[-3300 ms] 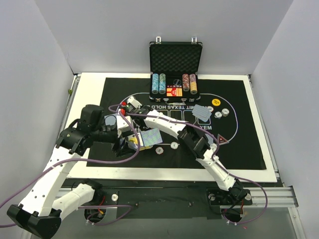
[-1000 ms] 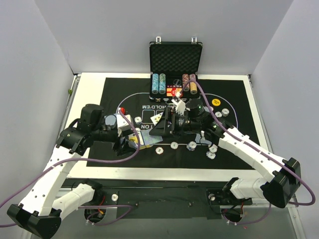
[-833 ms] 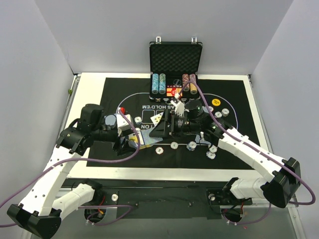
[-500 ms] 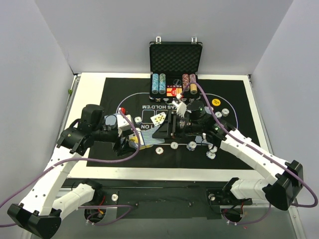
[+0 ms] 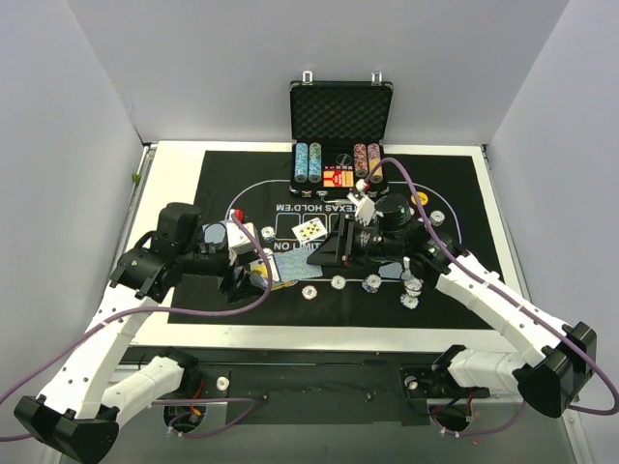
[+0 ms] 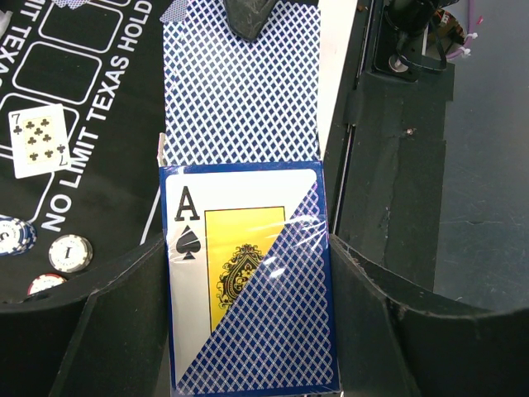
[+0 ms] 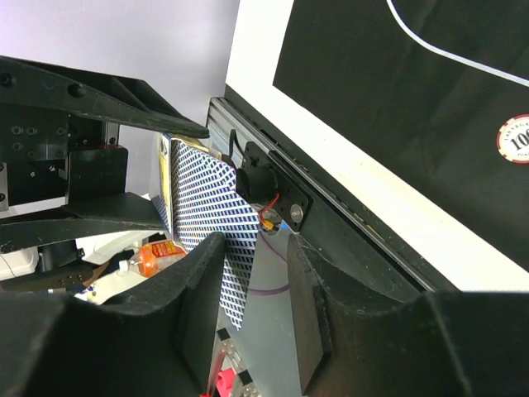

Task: Distribute texas hold em gaming equipment

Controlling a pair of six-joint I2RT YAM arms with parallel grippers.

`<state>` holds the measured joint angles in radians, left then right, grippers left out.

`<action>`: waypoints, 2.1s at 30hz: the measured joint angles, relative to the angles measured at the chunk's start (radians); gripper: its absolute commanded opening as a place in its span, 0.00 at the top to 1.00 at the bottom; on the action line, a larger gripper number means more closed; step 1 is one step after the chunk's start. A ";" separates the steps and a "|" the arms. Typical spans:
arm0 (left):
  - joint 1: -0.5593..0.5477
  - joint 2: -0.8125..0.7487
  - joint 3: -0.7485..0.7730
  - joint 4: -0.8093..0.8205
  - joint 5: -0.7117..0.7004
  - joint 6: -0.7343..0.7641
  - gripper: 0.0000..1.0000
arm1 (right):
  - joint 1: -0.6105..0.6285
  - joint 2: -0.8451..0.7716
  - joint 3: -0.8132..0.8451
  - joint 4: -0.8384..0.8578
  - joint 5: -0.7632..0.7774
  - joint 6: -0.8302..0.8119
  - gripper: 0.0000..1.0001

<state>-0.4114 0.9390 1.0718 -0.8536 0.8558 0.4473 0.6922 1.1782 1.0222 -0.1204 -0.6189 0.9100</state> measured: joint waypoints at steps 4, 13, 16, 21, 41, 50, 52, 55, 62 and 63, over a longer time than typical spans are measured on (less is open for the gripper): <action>0.000 0.000 -0.006 0.001 0.000 -0.001 1.00 | -0.011 -0.004 0.000 -0.013 0.000 -0.009 0.84; 0.000 0.000 -0.032 0.005 0.000 -0.001 1.00 | -0.023 -0.013 0.000 -0.029 -0.003 -0.021 0.92; 0.000 0.000 -0.034 0.007 0.000 -0.003 1.00 | -0.032 -0.022 0.000 -0.040 -0.006 -0.022 0.92; 0.000 -0.001 -0.034 0.019 0.000 -0.008 1.00 | -0.047 -0.044 0.000 -0.066 -0.009 -0.029 0.92; 0.000 -0.010 -0.034 0.028 0.000 -0.018 1.00 | -0.143 -0.116 0.000 -0.124 -0.064 -0.055 0.99; 0.000 -0.010 -0.034 0.028 0.000 -0.018 1.00 | -0.224 -0.119 0.059 -0.164 -0.084 -0.097 1.00; 0.000 -0.010 -0.034 0.028 0.000 -0.018 1.00 | -0.261 -0.106 0.092 -0.175 -0.087 -0.106 1.00; 0.000 -0.010 -0.034 0.027 0.000 -0.018 1.00 | -0.304 -0.079 0.133 -0.180 -0.084 -0.121 1.00; 0.000 -0.010 -0.034 0.028 0.000 -0.018 1.00 | -0.310 0.064 0.291 -0.285 0.052 -0.269 1.00; 0.000 -0.010 -0.034 0.027 0.001 -0.018 1.00 | -0.298 0.105 0.334 -0.319 0.116 -0.310 1.00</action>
<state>-0.4114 0.9295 1.0382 -0.8261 0.8566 0.4294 0.3946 1.2831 1.3560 -0.4397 -0.5030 0.6003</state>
